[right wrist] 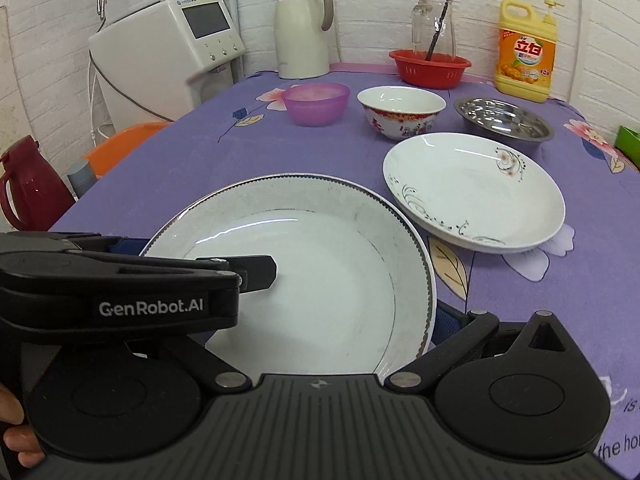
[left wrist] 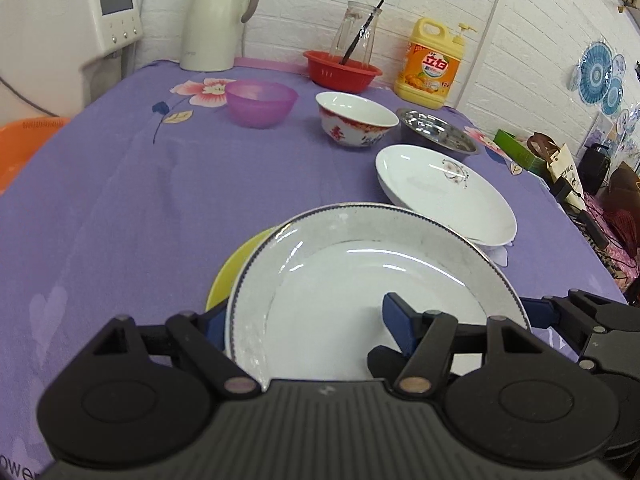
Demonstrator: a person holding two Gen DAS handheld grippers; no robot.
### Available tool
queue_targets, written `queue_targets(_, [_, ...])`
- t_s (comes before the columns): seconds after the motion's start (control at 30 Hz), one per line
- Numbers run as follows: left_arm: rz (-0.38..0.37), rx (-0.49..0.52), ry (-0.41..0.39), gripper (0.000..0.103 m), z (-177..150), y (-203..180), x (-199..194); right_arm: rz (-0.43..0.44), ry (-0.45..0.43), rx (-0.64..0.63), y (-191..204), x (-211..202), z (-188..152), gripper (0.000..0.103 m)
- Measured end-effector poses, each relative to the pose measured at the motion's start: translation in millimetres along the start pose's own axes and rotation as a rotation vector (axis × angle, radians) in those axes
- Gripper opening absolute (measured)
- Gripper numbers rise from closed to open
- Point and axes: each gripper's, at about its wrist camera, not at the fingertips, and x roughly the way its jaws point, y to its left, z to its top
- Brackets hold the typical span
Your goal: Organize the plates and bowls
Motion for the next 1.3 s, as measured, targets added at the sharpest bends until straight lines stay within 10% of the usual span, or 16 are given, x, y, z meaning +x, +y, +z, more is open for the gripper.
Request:
queue_targets(0.53, [-0.003,-0.036,-0.132,0.07,18,21,-18,-0.035,-0.152,0.049,-20,-19,-3,0.103])
queue_targets(1.03, [-0.106,-0.007,-0.032,0.082,62,3,17,-0.182,-0.166,0.217,-111,-11,11,0.103])
queue_targets(1.3, [-0.084,0.089,0.085,0.082,107,-29,97,-0.268,-0.115,0.255,-164,57,45,0.103])
